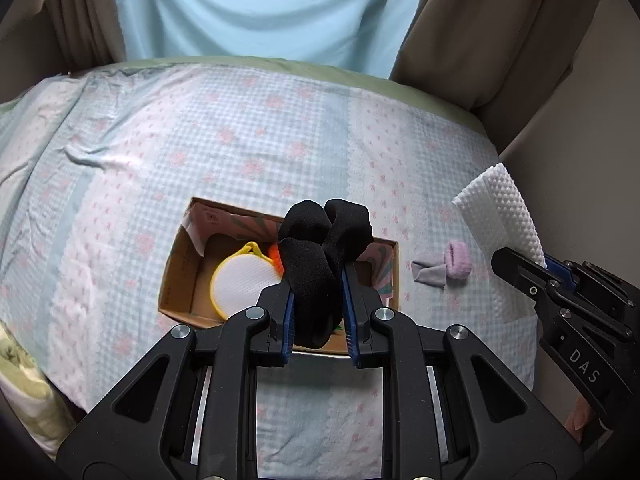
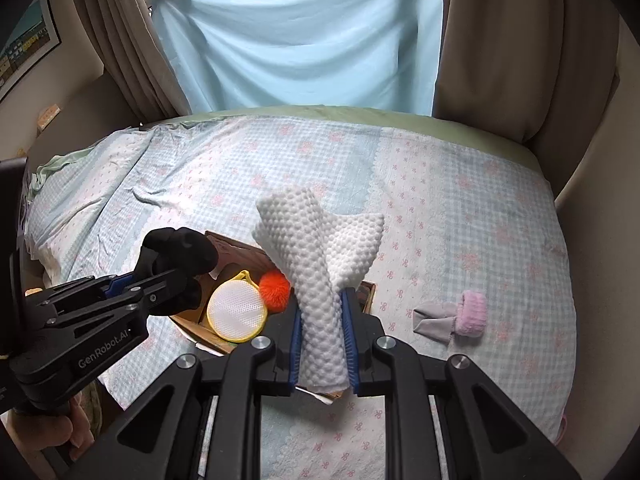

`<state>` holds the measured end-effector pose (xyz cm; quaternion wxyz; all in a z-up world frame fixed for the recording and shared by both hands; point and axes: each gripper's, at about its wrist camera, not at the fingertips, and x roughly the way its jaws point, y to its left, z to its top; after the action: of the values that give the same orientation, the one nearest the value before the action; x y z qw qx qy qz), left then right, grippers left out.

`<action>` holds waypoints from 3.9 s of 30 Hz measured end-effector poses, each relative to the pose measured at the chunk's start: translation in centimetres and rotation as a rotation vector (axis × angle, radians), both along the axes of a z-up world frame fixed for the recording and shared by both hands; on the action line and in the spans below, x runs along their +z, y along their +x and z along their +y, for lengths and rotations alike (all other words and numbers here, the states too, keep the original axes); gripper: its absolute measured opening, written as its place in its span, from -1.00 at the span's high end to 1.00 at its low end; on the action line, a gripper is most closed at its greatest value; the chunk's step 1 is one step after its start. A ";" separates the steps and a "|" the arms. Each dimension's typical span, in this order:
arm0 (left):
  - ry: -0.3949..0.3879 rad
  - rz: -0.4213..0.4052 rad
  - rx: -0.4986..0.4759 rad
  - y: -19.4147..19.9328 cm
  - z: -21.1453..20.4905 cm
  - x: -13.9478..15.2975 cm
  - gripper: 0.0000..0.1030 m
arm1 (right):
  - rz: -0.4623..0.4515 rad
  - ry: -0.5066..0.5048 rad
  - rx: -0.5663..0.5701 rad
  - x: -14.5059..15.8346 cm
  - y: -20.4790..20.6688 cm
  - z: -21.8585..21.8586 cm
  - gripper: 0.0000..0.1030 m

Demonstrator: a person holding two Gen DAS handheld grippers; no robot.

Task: Organize soft objects
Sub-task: 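Lift and carry the black socks and white cloth toward the box with both tools, then open both tools to drop the socks and white cloth into the box, then pull both tools back and move toward the grey cloth and pink hair tie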

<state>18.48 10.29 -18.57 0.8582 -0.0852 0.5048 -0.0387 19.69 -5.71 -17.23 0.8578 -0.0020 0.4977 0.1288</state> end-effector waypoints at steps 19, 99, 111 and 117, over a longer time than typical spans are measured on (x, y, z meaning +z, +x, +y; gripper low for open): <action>0.030 0.160 -0.170 7.4 10.8 -10.2 0.66 | 0.258 0.018 -0.194 -11.7 4.1 9.2 0.67; 0.056 -0.189 -0.177 -5.0 -7.3 6.9 -0.99 | -0.126 -0.031 -0.252 5.0 -7.6 -15.2 -1.00; 0.027 -0.112 -0.125 -3.6 -20.6 -3.3 -0.99 | -0.017 0.061 -0.070 -3.8 0.5 -24.8 -1.00; 0.093 -0.070 -0.159 -0.4 -24.9 -11.0 -0.99 | 0.042 0.108 -0.020 -10.8 4.7 -26.1 -1.00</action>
<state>18.09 -14.63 -29.57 0.8726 -0.0034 0.4807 -0.0863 24.38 -31.82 -28.00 0.8473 0.0520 0.5077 0.1470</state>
